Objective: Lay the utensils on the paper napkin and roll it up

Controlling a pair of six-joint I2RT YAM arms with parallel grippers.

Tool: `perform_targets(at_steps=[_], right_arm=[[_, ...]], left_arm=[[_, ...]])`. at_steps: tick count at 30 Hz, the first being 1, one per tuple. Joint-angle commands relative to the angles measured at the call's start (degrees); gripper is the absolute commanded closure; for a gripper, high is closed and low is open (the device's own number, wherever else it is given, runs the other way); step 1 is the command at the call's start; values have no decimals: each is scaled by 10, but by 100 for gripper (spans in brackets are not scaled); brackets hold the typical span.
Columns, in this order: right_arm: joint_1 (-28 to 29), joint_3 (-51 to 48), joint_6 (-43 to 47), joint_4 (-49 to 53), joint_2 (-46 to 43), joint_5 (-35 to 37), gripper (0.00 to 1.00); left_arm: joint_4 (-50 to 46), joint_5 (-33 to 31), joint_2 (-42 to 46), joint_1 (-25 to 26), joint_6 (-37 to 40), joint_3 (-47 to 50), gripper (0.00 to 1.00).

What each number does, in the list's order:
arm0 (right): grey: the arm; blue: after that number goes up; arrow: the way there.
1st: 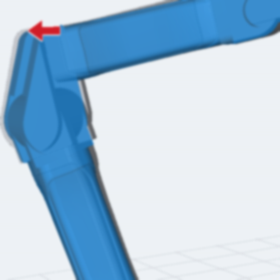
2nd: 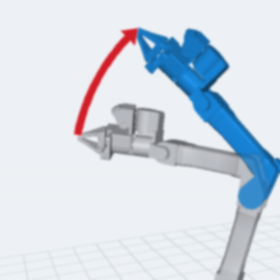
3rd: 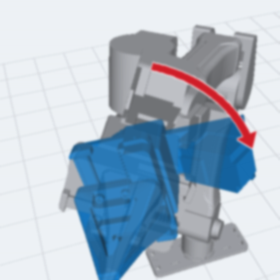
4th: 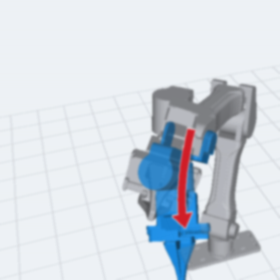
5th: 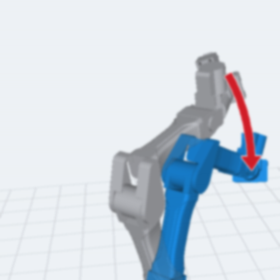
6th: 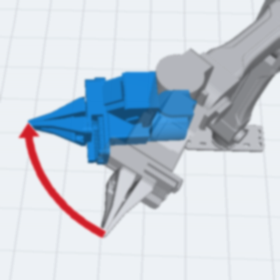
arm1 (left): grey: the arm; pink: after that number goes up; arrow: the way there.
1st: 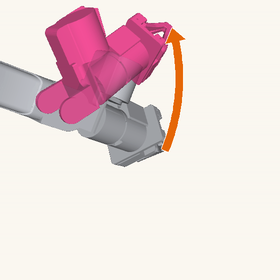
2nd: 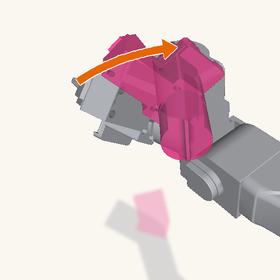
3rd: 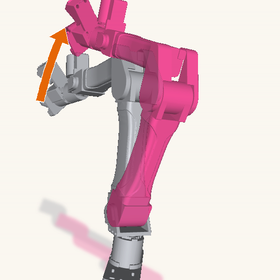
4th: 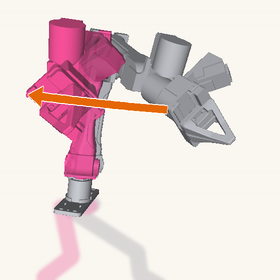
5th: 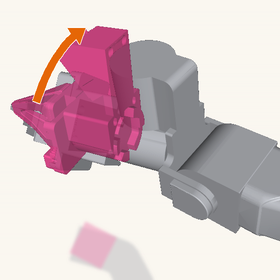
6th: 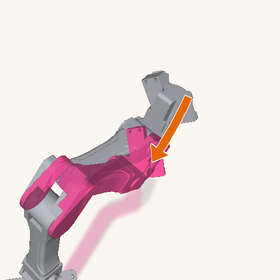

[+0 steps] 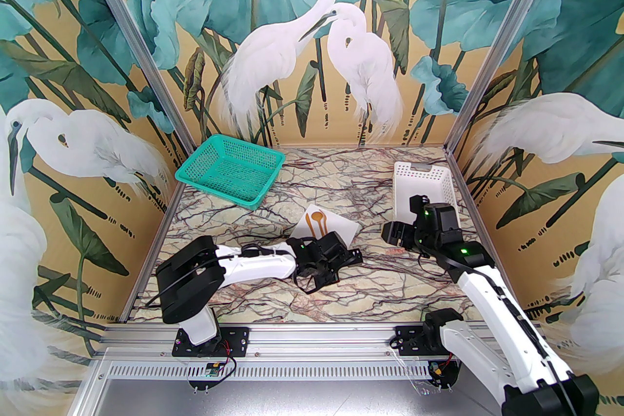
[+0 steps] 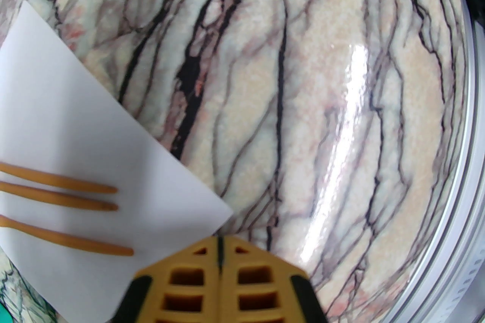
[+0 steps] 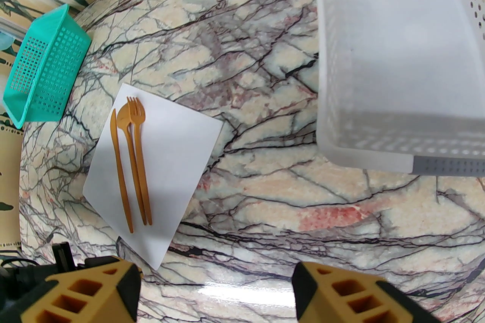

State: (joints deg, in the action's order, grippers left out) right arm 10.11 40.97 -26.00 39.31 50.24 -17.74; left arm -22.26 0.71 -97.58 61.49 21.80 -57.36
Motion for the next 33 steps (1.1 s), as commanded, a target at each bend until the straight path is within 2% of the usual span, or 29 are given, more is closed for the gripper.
perform_targets(at_steps=[1, 7, 9, 14, 20, 33], right_arm=[[-3, 7, 17, -5, 5, -23, 27], [-5, 33, 23, 30, 13, -26, 27], [-17, 39, 27, 44, 20, -25, 27], [-68, 44, 34, 56, 38, -76, 27], [-104, 48, 54, 64, 43, -90, 27], [-118, 41, 62, 63, 39, -90, 27]], left_arm=[[6, 24, 14, -1, 15, 12, 90], [-27, 42, 1, -3, 27, -14, 77], [-39, 47, -6, -3, 29, -24, 76], [-67, 66, -33, -7, 30, -53, 75], [-113, 86, -70, -15, 25, -99, 74], [-162, 102, -115, -27, 33, -149, 75]])
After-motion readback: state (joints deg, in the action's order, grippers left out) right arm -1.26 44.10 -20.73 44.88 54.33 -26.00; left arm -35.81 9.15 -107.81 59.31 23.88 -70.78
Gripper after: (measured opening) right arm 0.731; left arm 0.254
